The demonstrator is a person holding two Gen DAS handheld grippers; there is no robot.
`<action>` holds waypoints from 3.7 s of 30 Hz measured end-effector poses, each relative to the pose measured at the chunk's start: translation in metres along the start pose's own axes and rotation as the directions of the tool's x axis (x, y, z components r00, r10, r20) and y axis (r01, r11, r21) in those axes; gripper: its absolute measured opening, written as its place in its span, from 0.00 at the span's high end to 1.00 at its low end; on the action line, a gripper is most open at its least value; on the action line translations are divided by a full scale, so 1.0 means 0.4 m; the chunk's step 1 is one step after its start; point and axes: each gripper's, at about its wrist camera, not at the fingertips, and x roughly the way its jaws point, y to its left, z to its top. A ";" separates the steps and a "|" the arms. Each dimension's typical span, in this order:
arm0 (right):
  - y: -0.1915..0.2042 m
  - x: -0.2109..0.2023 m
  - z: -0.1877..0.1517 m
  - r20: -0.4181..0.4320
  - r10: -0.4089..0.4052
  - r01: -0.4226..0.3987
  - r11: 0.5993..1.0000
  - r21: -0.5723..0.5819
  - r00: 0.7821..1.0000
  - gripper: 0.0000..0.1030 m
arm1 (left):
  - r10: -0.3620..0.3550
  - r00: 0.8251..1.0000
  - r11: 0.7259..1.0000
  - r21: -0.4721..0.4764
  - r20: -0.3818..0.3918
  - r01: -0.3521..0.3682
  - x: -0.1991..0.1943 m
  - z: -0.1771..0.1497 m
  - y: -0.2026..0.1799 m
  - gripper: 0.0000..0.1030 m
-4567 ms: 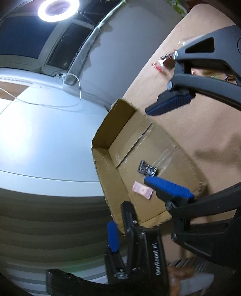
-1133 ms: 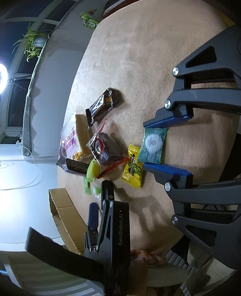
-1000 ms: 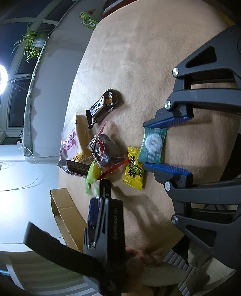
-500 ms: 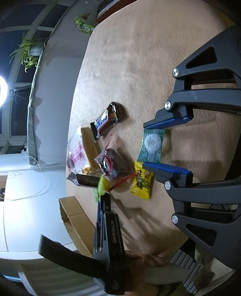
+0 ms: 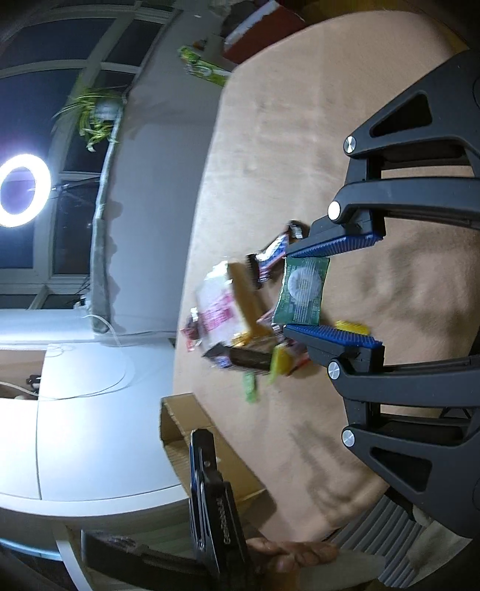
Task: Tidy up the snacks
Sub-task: 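Grasp the green mint packet with the right gripper while the left grasps the clear green candy, then carry both candies into the cardboard box and open both grippers, then move both tools back toward the Snickers bars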
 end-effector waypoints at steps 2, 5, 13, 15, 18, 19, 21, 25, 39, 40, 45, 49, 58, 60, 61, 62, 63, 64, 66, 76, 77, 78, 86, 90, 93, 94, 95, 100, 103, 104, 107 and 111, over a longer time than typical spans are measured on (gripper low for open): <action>0.016 -0.006 0.021 0.012 -0.001 0.001 1.000 -0.017 1.000 0.64 | 0.006 1.000 1.000 -0.009 0.020 -0.006 -0.023 0.003 0.010 0.84; 0.051 -0.008 0.052 0.021 0.009 -0.008 0.999 -0.049 1.000 0.64 | 0.023 0.999 1.000 -0.021 0.042 -0.023 -0.049 0.003 0.034 0.84; 0.193 0.014 0.125 0.045 0.067 -0.060 0.987 -0.146 0.997 0.64 | 0.093 0.992 0.991 -0.103 0.087 -0.084 -0.104 -0.014 0.151 0.84; 0.232 0.025 0.143 0.047 0.085 -0.076 0.982 -0.170 0.995 0.64 | 0.119 0.988 0.987 -0.123 0.096 -0.107 -0.119 -0.020 0.187 0.84; 0.294 0.047 0.172 0.049 0.117 -0.105 0.972 -0.211 0.992 0.64 | 0.168 0.980 0.977 -0.147 0.103 -0.152 -0.143 -0.030 0.236 0.84; 0.317 0.055 0.182 0.050 0.130 -0.116 0.968 -0.224 0.990 0.64 | 0.187 0.977 0.973 -0.156 0.106 -0.169 -0.153 -0.034 0.257 0.84; 0.359 0.069 0.200 0.055 0.153 -0.135 0.959 -0.248 0.987 0.64 | 0.207 0.972 0.968 -0.168 0.111 -0.187 -0.165 -0.037 0.282 0.84; 0.440 0.106 0.242 0.065 0.198 -0.171 0.940 -0.295 0.978 0.64 | 0.244 0.962 0.956 -0.198 0.122 -0.217 -0.185 -0.042 0.339 0.84; 0.649 0.293 0.362 0.036 0.313 -0.278 0.884 -0.375 0.949 0.64 | 0.261 0.963 0.934 -0.270 0.071 -0.233 -0.117 -0.066 0.493 0.84; 0.654 0.305 0.363 0.029 0.316 -0.283 0.882 -0.376 0.948 0.64 | 0.257 0.964 0.934 -0.273 0.063 -0.231 -0.108 -0.070 0.499 0.84; 0.674 0.380 0.353 -0.031 0.312 -0.299 0.871 -0.391 0.950 0.42 | 0.247 0.969 0.929 -0.287 0.017 -0.232 -0.067 -0.084 0.525 0.76; 0.650 0.371 0.344 -0.013 0.296 -0.280 0.884 -0.375 0.955 0.40 | 0.267 0.964 0.910 -0.331 0.006 -0.250 -0.072 -0.103 0.541 0.39; 0.568 0.262 0.308 0.051 0.255 -0.225 0.917 -0.330 0.966 0.33 | 0.266 0.963 0.897 -0.378 0.043 -0.231 -0.134 -0.122 0.544 0.38; 0.546 0.232 0.283 0.053 0.250 -0.221 0.922 -0.318 0.967 0.33 | 0.272 0.961 0.895 -0.378 0.044 -0.236 -0.143 -0.121 0.544 0.37; 0.539 0.219 0.270 0.052 0.250 -0.222 0.924 -0.313 0.967 0.33 | 0.275 0.960 0.894 -0.378 0.043 -0.239 -0.147 -0.120 0.543 0.37; 0.533 0.206 0.256 0.048 0.250 -0.223 0.925 -0.308 0.967 0.33 | 0.279 0.959 0.894 -0.377 0.046 -0.242 -0.155 -0.118 0.539 0.36; 0.527 0.195 0.241 0.046 0.246 -0.221 0.926 -0.306 0.968 0.33 | 0.282 0.958 0.894 -0.376 0.047 -0.245 -0.160 -0.116 0.536 0.36; 0.522 0.183 0.223 0.044 0.236 -0.212 0.928 -0.305 0.971 0.33 | 0.287 0.957 0.893 -0.376 0.047 -0.249 -0.163 -0.111 0.532 0.33; 0.510 0.166 0.189 0.035 0.227 -0.207 0.933 -0.296 0.973 0.33 | 0.290 0.955 0.894 -0.371 0.056 -0.250 -0.172 -0.104 0.514 0.32; 0.396 0.088 0.048 -0.020 0.204 -0.203 0.951 -0.232 0.979 0.33 | 0.237 0.970 0.942 -0.257 0.058 -0.215 -0.164 -0.074 0.347 0.31; 0.381 0.082 0.038 -0.020 0.198 -0.197 0.955 -0.222 0.980 0.33 | 0.225 0.973 0.949 -0.240 0.054 -0.206 -0.156 -0.070 0.322 0.31; 0.362 0.075 0.028 -0.020 0.191 -0.191 0.959 -0.209 0.981 0.33 | 0.215 0.975 0.954 -0.227 0.051 -0.198 -0.149 -0.067 0.304 0.31; 0.202 0.043 -0.046 -0.026 0.101 -0.103 0.987 -0.120 0.995 0.33 | 0.126 0.992 0.989 -0.074 -0.001 -0.125 -0.067 -0.048 0.113 0.31; 0.129 0.037 -0.079 -0.044 0.057 -0.060 0.995 -0.075 0.997 0.32 | 0.091 0.995 0.996 -0.006 -0.028 -0.091 -0.023 -0.049 0.034 0.31; 0.081 0.028 -0.097 -0.044 0.033 -0.035 0.998 -0.043 0.998 0.32 | 0.071 0.997 0.996 0.047 -0.039 -0.069 0.011 -0.047 -0.006 0.31; 0.062 0.029 -0.097 -0.043 0.021 -0.022 0.999 -0.034 0.999 0.32 | 0.060 0.998 0.996 0.073 -0.034 -0.057 0.027 -0.046 -0.026 0.31; 0.040 0.029 -0.096 -0.042 0.004 -0.005 1.000 -0.024 0.999 0.32 | 0.054 0.998 0.995 0.089 -0.026 -0.052 0.038 -0.045 -0.036 0.31; -0.074 0.059 -0.072 -0.089 -0.059 0.060 0.998 0.010 0.994 0.32 | 0.029 0.999 0.988 0.154 -0.038 -0.023 0.107 -0.039 -0.076 0.31; -0.132 0.087 -0.067 -0.142 -0.056 0.063 0.997 0.040 0.988 0.32 | 0.004 0.998 0.988 0.154 -0.056 0.004 0.139 -0.039 -0.081 0.31; -0.145 0.096 -0.066 -0.155 -0.063 0.070 0.997 0.042 0.986 0.32 | -0.001 0.998 0.987 0.158 -0.063 0.011 0.149 -0.041 -0.082 0.31; -0.165 0.121 -0.061 -0.182 -0.062 0.069 0.997 0.033 0.981 0.32 | -0.021 0.997 0.985 0.170 -0.078 0.034 0.163 -0.050 -0.083 0.31; -0.170 0.154 -0.042 -0.193 -0.052 0.053 0.999 0.002 0.980 0.32 | -0.040 0.995 0.984 0.168 -0.089 0.055 0.178 -0.050 -0.082 0.31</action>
